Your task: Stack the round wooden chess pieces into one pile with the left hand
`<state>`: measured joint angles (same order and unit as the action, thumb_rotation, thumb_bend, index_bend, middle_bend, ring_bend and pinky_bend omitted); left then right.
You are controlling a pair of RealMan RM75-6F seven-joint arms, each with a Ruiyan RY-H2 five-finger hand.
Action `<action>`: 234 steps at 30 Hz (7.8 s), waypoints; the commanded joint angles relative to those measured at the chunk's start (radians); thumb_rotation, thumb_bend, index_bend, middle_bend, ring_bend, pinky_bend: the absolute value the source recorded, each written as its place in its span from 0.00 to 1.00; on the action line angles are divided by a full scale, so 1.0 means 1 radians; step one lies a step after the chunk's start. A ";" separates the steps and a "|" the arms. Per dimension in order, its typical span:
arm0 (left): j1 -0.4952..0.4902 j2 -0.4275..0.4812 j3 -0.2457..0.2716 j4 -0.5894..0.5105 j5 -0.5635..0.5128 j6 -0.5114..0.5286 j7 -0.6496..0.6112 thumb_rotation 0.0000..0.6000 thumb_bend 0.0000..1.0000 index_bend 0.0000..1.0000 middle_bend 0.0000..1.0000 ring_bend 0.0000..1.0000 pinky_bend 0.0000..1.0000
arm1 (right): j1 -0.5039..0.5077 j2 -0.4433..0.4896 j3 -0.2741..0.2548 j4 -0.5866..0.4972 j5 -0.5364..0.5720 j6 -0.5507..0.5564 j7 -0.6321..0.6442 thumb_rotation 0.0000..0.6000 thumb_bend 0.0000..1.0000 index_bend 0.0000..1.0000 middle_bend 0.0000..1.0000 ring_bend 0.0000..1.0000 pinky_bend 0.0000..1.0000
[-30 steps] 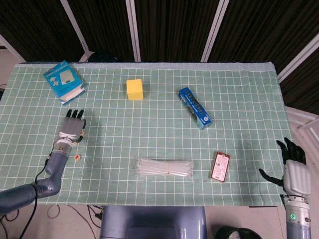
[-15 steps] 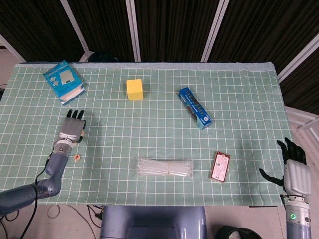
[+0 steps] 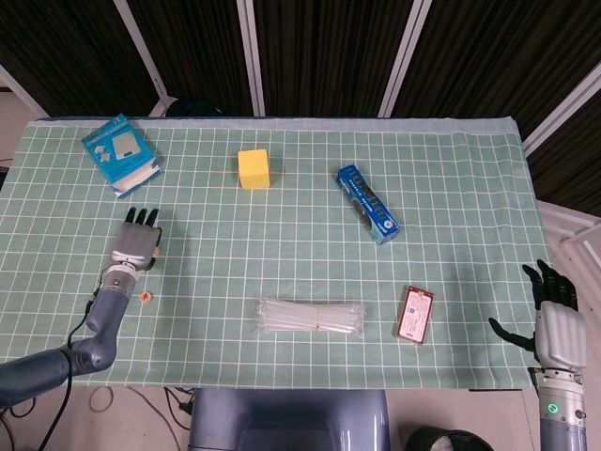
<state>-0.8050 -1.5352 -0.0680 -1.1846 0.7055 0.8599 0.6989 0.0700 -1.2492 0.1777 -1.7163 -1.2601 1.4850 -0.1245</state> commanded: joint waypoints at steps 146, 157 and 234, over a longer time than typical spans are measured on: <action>0.295 0.190 0.148 -0.221 0.559 0.222 -0.301 1.00 0.24 0.36 0.04 0.00 0.00 | -0.001 -0.007 0.009 -0.015 0.033 0.010 -0.027 1.00 0.27 0.12 0.05 0.00 0.00; 0.301 0.156 0.128 -0.177 0.611 0.223 -0.331 1.00 0.24 0.36 0.04 0.00 0.00 | -0.001 -0.005 0.012 -0.018 0.041 0.006 -0.025 1.00 0.27 0.12 0.05 0.00 0.00; 0.318 0.127 0.092 -0.175 0.611 0.160 -0.213 1.00 0.29 0.49 0.05 0.00 0.00 | -0.001 -0.005 0.016 -0.022 0.054 0.004 -0.026 1.00 0.27 0.12 0.05 0.00 0.00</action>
<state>-0.4873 -1.4082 0.0240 -1.3601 1.3174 1.0200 0.4859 0.0689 -1.2541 0.1939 -1.7386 -1.2063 1.4890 -0.1504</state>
